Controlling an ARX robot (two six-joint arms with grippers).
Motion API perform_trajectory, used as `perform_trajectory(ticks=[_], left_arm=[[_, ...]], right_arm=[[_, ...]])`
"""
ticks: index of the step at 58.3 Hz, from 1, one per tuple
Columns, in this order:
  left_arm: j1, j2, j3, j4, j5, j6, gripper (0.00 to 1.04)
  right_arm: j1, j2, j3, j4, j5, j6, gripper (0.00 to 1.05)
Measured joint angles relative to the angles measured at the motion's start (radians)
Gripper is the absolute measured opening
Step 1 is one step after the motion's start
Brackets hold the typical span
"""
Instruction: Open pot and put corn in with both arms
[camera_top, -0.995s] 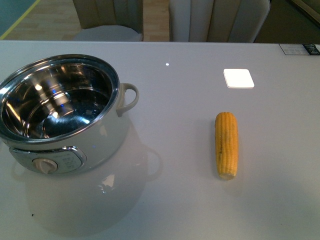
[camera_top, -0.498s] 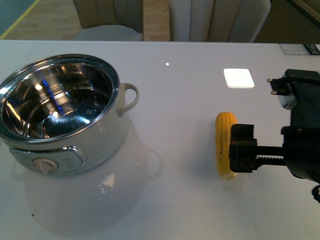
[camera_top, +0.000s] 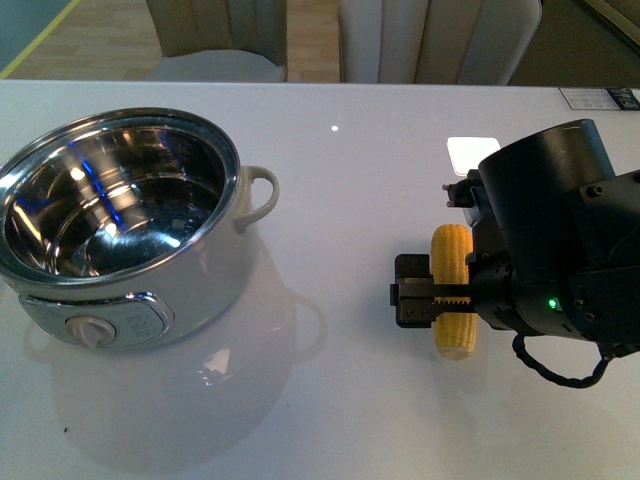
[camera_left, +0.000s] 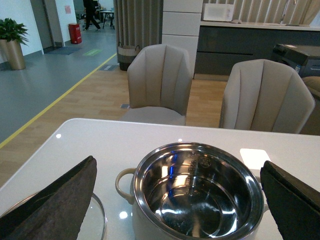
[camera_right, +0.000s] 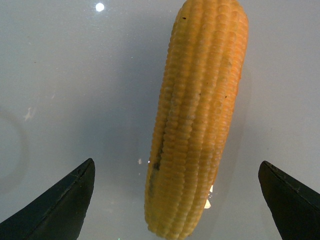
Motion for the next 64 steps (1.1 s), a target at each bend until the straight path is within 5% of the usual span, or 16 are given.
perform_trajectory(ticks=[14, 29, 42, 64], left_arm=[[0.000, 0.000, 0.000, 0.000, 0.000, 0.000, 0.98], [0.000, 0.000, 0.000, 0.000, 0.000, 0.000, 0.98], [0.000, 0.000, 0.000, 0.000, 0.000, 0.000, 0.98], [0.000, 0.000, 0.000, 0.000, 0.000, 0.000, 0.98]], right_arm=[[-0.026, 0.107, 0.095, -0.038, -0.001, 0.021, 0.94], [-0.022, 0.158, 0.126, -0.063, -0.014, 0.052, 0.55], [-0.019, 0.126, 0.103, -0.062, -0.034, 0.079, 0.31], [-0.017, -0.099, -0.028, -0.017, -0.117, 0.157, 0.23]])
